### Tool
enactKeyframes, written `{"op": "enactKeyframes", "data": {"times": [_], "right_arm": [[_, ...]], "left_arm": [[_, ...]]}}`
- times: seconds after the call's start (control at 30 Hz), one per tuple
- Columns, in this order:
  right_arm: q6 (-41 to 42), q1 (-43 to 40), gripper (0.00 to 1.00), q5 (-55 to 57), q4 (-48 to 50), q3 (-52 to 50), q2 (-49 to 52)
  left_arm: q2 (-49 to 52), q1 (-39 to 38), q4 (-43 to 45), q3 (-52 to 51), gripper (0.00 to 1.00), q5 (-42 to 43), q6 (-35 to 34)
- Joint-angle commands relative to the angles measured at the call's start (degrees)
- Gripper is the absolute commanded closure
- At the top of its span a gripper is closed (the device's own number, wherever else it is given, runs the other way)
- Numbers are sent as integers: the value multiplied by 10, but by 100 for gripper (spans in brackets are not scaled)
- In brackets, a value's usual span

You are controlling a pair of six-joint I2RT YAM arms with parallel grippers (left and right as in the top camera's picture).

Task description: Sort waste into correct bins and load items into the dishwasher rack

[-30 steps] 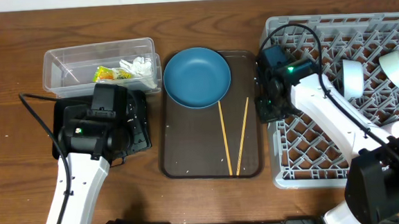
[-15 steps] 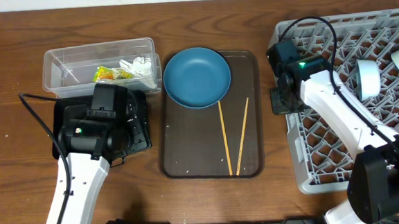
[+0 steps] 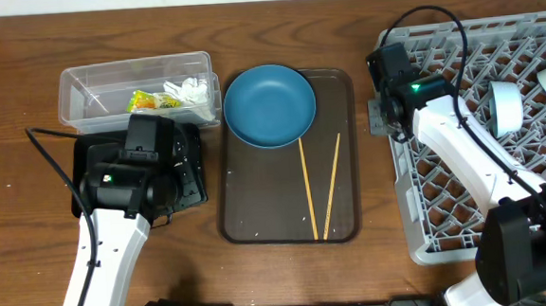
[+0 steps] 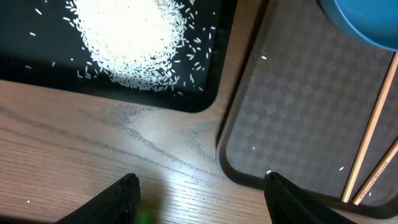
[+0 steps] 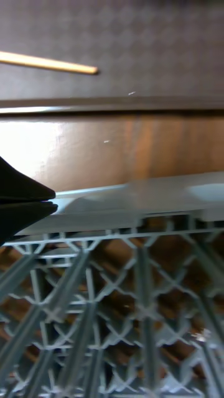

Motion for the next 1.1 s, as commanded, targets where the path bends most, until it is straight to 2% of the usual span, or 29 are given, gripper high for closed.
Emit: {"op": "enactKeyframes", "data": {"times": [0.0, 0.33, 0.57, 1.07], "right_arm": [[-16, -6, 99, 11, 18, -2, 18], [-20, -11, 99, 15, 78, -2, 56], [-20, -20, 99, 70, 134, -1, 61], [-19, -59, 99, 70, 162, -1, 61]], "left_arm": [[3, 3, -2, 4, 33, -11, 3], [3, 3, -2, 4, 33, -11, 3], [3, 3, -2, 4, 33, -11, 3], [3, 3, -2, 4, 33, -11, 3]]}}
